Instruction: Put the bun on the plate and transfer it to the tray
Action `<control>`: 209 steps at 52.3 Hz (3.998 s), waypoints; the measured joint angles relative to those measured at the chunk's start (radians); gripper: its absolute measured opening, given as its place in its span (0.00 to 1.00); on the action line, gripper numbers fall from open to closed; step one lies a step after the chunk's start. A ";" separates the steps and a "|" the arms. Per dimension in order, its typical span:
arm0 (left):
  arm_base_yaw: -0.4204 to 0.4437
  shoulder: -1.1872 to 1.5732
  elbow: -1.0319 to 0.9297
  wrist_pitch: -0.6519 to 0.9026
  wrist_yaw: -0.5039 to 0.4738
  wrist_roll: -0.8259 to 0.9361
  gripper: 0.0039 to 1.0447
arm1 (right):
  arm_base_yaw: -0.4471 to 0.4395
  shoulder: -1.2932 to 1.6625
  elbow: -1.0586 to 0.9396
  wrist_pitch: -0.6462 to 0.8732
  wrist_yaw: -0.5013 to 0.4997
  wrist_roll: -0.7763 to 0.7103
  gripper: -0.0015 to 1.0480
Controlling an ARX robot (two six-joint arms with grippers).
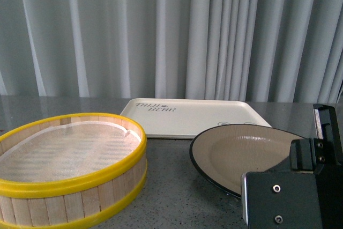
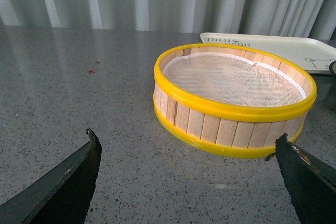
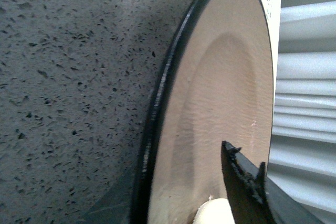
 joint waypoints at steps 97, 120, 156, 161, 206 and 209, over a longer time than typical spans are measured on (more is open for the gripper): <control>0.000 0.000 0.000 0.000 0.000 0.000 0.94 | -0.199 0.682 1.110 -0.436 -0.256 -0.210 0.03; 0.000 0.000 0.000 0.000 0.000 0.000 0.94 | -0.163 0.763 1.144 -0.370 -0.275 -0.154 0.03; 0.000 0.000 0.000 0.000 0.000 0.000 0.94 | -0.151 0.749 1.035 -0.311 -0.264 -0.098 0.17; 0.000 0.000 0.000 0.000 0.000 0.000 0.94 | -0.151 0.724 1.001 -0.287 -0.267 -0.094 0.32; 0.000 0.000 0.000 0.000 0.000 0.000 0.94 | 0.076 -0.480 -0.099 0.033 0.486 1.372 0.92; 0.000 0.000 0.000 0.000 0.000 0.000 0.94 | 0.079 -0.508 -0.121 0.030 0.513 1.464 0.92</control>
